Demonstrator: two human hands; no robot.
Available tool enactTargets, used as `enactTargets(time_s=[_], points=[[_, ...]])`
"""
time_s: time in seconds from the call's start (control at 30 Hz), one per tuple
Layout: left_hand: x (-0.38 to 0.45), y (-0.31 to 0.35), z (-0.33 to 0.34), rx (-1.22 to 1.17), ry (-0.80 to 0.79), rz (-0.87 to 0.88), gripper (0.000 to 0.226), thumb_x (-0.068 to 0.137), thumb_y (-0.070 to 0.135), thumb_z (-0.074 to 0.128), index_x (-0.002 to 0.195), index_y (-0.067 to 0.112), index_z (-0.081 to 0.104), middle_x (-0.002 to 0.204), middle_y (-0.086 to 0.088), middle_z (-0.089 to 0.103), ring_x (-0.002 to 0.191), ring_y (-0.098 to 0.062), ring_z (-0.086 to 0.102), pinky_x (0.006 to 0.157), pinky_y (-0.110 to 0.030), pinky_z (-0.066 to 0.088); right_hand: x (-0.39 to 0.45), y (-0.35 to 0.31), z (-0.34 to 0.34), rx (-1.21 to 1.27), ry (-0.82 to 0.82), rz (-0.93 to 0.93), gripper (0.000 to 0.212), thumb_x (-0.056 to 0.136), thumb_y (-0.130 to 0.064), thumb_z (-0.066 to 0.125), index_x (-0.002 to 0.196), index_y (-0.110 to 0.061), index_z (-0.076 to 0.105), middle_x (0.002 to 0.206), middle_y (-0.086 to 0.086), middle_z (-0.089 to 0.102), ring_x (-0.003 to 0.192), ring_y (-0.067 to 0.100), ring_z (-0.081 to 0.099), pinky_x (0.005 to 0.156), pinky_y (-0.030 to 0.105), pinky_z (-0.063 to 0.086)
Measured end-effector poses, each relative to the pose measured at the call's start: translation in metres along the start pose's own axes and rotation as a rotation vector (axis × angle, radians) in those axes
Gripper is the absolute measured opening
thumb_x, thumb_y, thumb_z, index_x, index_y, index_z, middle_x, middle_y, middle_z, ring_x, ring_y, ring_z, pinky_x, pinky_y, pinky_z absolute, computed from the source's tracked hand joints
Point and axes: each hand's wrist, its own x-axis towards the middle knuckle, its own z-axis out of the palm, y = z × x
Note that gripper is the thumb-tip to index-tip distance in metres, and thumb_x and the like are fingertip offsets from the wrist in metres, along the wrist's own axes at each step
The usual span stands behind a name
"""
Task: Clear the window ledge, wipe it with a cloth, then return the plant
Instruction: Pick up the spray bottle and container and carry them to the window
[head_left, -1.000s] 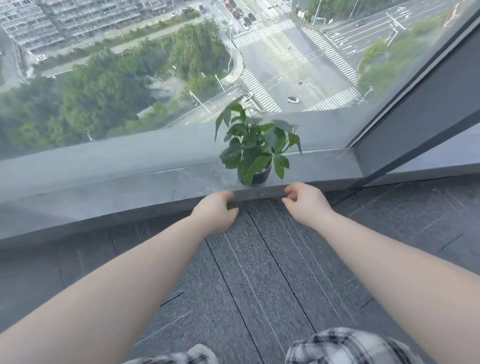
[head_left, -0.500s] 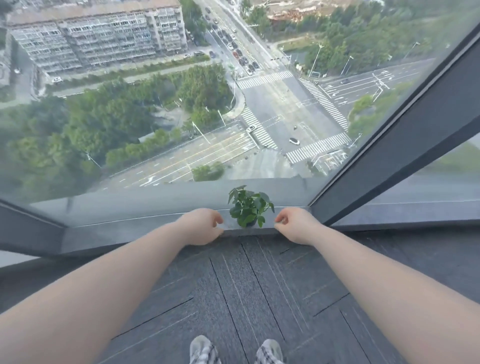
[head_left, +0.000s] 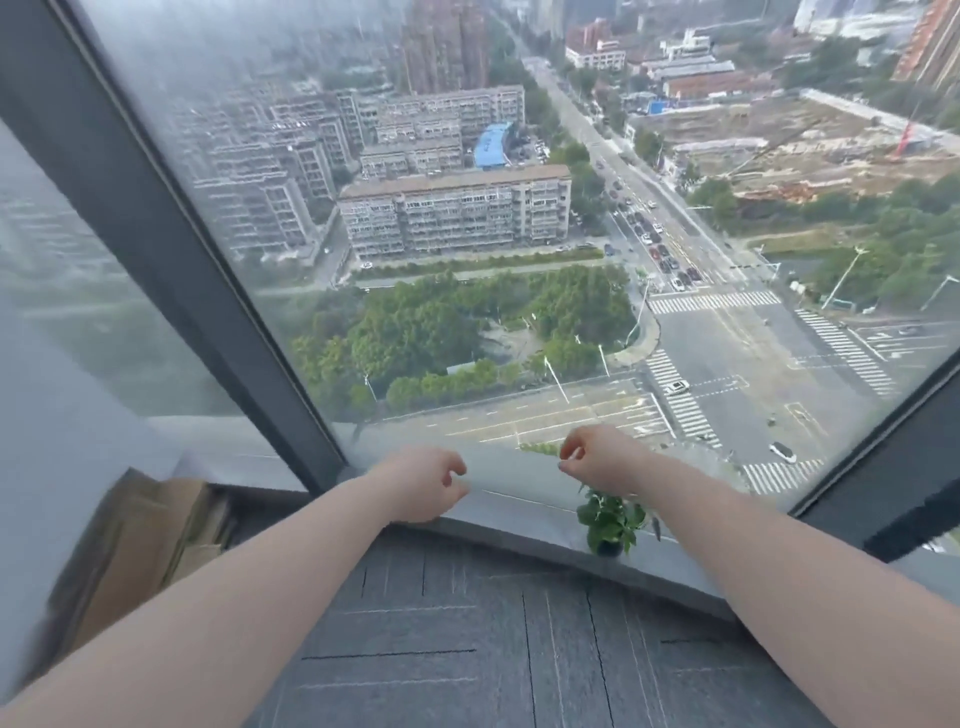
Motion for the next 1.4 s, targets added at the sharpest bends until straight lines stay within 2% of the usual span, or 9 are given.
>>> enactTargets(time_s=[0.17,0.3,0.57,0.67,0.83,0.97,1.07,1.2,1.4], points=[[-0.088,-0.045,0.002,-0.029,0.091,-0.186,0.042,0.096,0.047,0.042,0.133,0.029,0.05,0.127,0.009,0.06,0.117,-0.017,0.056,0.097,-0.038,0.047,-0.014,-0.087,0.011,-0.096,-0.081,-0.192,0.028,0.093,-0.034,0.056,0.115,-0.017,0.061,0.118,0.004,0.064,0.102,0.023,0.06,0.088,0.035,0.05],[-0.171,-0.091,0.02,-0.029,0.12,-0.344,0.038,0.097,0.044,0.044,0.129,0.026,0.054,0.128,0.007,0.059,0.117,-0.018,0.055,0.092,-0.032,0.046,-0.04,-0.171,0.039,-0.165,-0.146,-0.374,0.029,0.094,-0.035,0.054,0.116,-0.018,0.062,0.118,0.002,0.062,0.105,0.022,0.059,0.085,0.03,0.048],[-0.365,-0.184,0.082,-0.227,0.205,-0.678,0.033,0.095,0.046,0.043,0.121,0.031,0.057,0.121,0.011,0.061,0.11,-0.015,0.056,0.092,-0.034,0.048,-0.131,-0.337,0.13,-0.337,-0.245,-0.696,0.028,0.094,-0.028,0.053,0.116,-0.014,0.063,0.118,0.004,0.063,0.109,0.025,0.059,0.093,0.035,0.05],[-0.454,-0.213,0.12,-0.274,0.252,-0.785,0.036,0.096,0.046,0.043,0.128,0.032,0.053,0.126,0.011,0.058,0.115,-0.014,0.054,0.093,-0.033,0.046,-0.18,-0.396,0.183,-0.395,-0.281,-0.786,0.028,0.095,-0.028,0.053,0.118,-0.015,0.062,0.122,0.003,0.061,0.112,0.024,0.057,0.096,0.037,0.049],[-0.613,-0.255,0.196,-0.354,0.297,-0.928,0.035,0.097,0.044,0.042,0.125,0.029,0.056,0.123,0.01,0.06,0.111,-0.015,0.056,0.088,-0.031,0.048,-0.286,-0.493,0.288,-0.561,-0.352,-0.936,0.03,0.095,-0.022,0.049,0.121,-0.013,0.062,0.124,0.007,0.061,0.114,0.026,0.057,0.095,0.035,0.048],[-0.744,-0.281,0.265,-0.466,0.357,-1.078,0.038,0.096,0.046,0.044,0.129,0.031,0.053,0.125,0.01,0.059,0.113,-0.014,0.055,0.083,-0.028,0.044,-0.389,-0.566,0.376,-0.677,-0.402,-1.106,0.03,0.096,-0.024,0.046,0.12,-0.014,0.061,0.126,0.006,0.06,0.105,0.024,0.057,0.078,0.027,0.048],[-0.832,-0.29,0.313,-0.523,0.391,-1.194,0.037,0.095,0.046,0.045,0.127,0.03,0.055,0.124,0.011,0.06,0.112,-0.015,0.055,0.084,-0.029,0.043,-0.468,-0.614,0.442,-0.746,-0.446,-1.242,0.033,0.097,-0.028,0.046,0.125,-0.017,0.06,0.131,0.0,0.056,0.117,0.023,0.053,0.092,0.029,0.044],[-0.928,-0.302,0.364,-0.599,0.444,-1.322,0.039,0.096,0.045,0.045,0.129,0.027,0.054,0.126,0.008,0.06,0.112,-0.016,0.056,0.09,-0.031,0.047,-0.556,-0.668,0.517,-0.784,-0.525,-1.376,0.03,0.094,-0.028,0.046,0.117,-0.022,0.064,0.125,-0.002,0.061,0.113,0.021,0.056,0.095,0.032,0.047],[-1.038,-0.32,0.446,-0.696,0.487,-1.471,0.042,0.097,0.046,0.043,0.132,0.026,0.052,0.129,0.006,0.058,0.112,-0.018,0.056,0.091,-0.033,0.047,-0.667,-0.739,0.622,-0.931,-0.62,-1.557,0.03,0.096,-0.027,0.045,0.12,-0.021,0.062,0.128,-0.001,0.06,0.118,0.022,0.055,0.101,0.038,0.046]])
